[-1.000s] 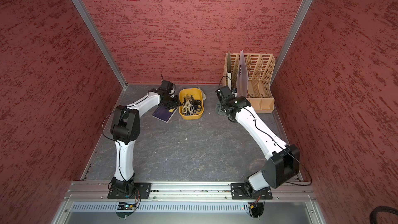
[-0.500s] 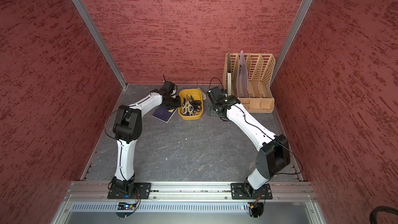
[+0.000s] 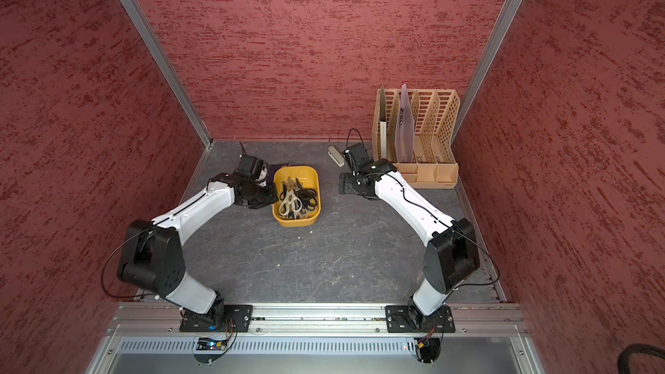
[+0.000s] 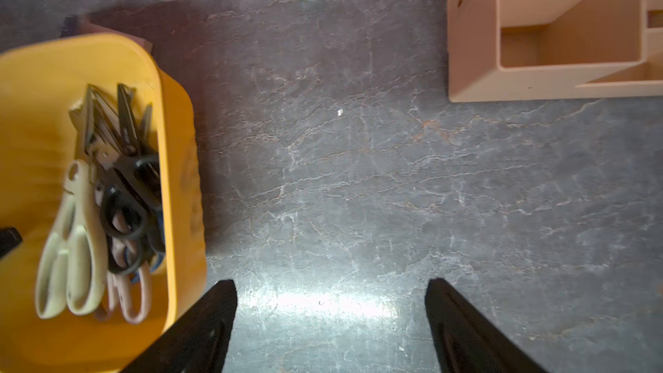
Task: Take the scissors out of the storage box
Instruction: Move the storage box to the center of the board.
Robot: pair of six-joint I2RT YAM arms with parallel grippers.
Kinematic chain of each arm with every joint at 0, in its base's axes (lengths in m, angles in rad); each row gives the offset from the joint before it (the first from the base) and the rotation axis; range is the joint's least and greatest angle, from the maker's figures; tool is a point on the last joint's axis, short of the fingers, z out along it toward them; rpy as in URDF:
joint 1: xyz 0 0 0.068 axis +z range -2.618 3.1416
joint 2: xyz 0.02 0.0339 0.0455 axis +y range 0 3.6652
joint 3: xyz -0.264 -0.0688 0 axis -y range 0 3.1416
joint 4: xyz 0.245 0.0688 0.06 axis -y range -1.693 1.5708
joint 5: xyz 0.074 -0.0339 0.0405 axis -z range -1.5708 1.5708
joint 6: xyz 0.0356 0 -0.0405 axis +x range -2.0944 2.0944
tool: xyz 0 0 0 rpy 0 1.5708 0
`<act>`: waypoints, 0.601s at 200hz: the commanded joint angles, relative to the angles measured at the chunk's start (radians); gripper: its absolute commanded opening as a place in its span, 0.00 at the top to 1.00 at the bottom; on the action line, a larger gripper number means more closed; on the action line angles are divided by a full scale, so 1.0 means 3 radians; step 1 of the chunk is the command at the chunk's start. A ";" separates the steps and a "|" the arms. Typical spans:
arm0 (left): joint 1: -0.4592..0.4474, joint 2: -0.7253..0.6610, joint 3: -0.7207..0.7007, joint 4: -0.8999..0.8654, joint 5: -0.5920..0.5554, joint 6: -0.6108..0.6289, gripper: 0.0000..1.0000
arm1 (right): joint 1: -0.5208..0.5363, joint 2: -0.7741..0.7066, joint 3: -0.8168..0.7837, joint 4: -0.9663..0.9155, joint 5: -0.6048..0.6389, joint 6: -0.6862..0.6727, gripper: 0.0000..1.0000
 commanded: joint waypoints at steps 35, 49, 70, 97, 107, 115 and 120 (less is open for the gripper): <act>-0.0500 -0.0819 -0.0682 0.0382 0.0068 -0.0306 1.00 | 0.0056 -0.0235 -0.0253 0.0108 -0.0333 -0.0239 0.14; -0.0580 -0.0902 -0.0752 0.0240 -0.0102 -0.0453 1.00 | 0.0062 -0.0289 -0.0331 0.0135 -0.0431 -0.0254 0.15; -0.0720 -0.0975 -0.0862 0.0127 -0.0279 -0.0633 1.00 | 0.0086 -0.0325 -0.0415 0.0159 -0.0586 -0.0228 0.17; -0.0896 -0.0945 -0.0896 -0.0002 -0.0626 -0.0765 1.00 | 0.0136 -0.0376 -0.0512 0.0238 -0.0764 -0.0109 0.22; -0.0922 -0.0909 -0.0917 0.0004 -0.0695 -0.0770 1.00 | 0.0163 -0.0372 -0.0526 0.0254 -0.0854 -0.0064 0.25; -0.0940 -0.0873 -0.0938 0.0040 -0.0728 -0.0762 1.00 | 0.0200 -0.0373 -0.0532 0.0249 -0.0911 -0.0036 0.28; -0.0942 -0.0851 -0.0946 0.0058 -0.0747 -0.0747 0.97 | 0.0230 -0.0376 -0.0536 0.0243 -0.0923 -0.0015 0.29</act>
